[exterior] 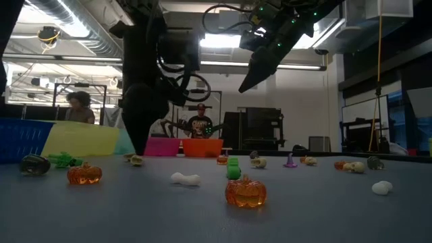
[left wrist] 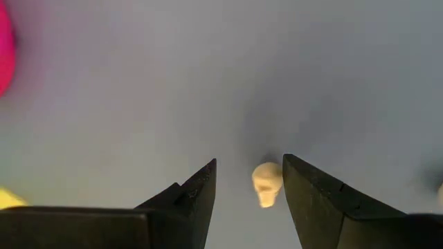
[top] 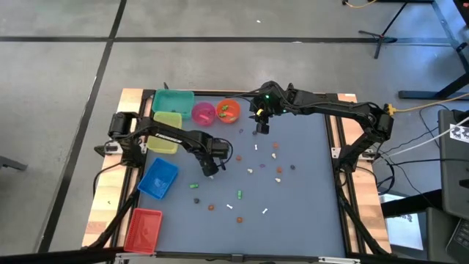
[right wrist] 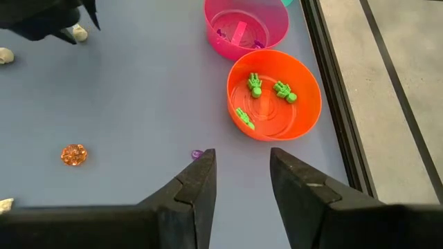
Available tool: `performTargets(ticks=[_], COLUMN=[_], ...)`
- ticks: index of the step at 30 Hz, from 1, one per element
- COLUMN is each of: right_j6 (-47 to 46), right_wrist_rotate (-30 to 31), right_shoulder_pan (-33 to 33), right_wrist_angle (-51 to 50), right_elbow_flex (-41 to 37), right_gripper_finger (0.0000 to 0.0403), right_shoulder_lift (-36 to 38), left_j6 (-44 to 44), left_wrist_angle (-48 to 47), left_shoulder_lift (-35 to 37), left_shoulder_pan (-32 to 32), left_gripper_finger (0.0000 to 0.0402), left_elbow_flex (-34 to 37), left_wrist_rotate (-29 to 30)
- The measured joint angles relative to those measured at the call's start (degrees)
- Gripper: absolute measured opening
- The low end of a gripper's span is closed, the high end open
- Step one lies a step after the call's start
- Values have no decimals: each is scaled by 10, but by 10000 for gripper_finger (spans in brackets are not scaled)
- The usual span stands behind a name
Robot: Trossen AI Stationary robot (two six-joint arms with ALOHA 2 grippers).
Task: Sort Halloween decoration
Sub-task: Put the yellow skull toy into the blue bin
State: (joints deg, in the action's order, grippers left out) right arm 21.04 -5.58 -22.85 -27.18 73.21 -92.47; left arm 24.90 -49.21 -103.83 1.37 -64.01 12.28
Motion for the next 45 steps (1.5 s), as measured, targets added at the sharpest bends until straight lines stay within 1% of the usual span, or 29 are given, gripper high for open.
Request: performTargets(ticks=[4, 14, 19, 27, 32, 37, 45], right_j6=[0, 0, 0, 0, 0, 0, 0], right_wrist_rotate=[0, 0, 0, 0, 0, 0, 0], right_shoulder_pan=[0, 0, 0, 0, 0, 0, 0], right_wrist_angle=[0, 0, 0, 0, 0, 0, 0], right_elbow_flex=[0, 0, 0, 0, 0, 0, 0], right_gripper_finger=[135, 135, 135, 135, 135, 135, 135], right_shoulder_lift=[0, 0, 0, 0, 0, 0, 0], left_j6=[-18, -54, -67, -151, -179, -181, -176], left_wrist_angle=[-24, -24, -24, -28, -28, -28, -13], left_shoulder_lift=[0, 0, 0, 0, 0, -1, -2], left_shoulder_pan=[10, 10, 10, 10, 10, 10, 10], left_gripper_finger=[150, 149, 149, 149, 149, 149, 149], left_elbow_flex=[0, 0, 0, 0, 0, 2, 35], left_wrist_rotate=[-13, -47, -49, -49, -46, -45, -44])
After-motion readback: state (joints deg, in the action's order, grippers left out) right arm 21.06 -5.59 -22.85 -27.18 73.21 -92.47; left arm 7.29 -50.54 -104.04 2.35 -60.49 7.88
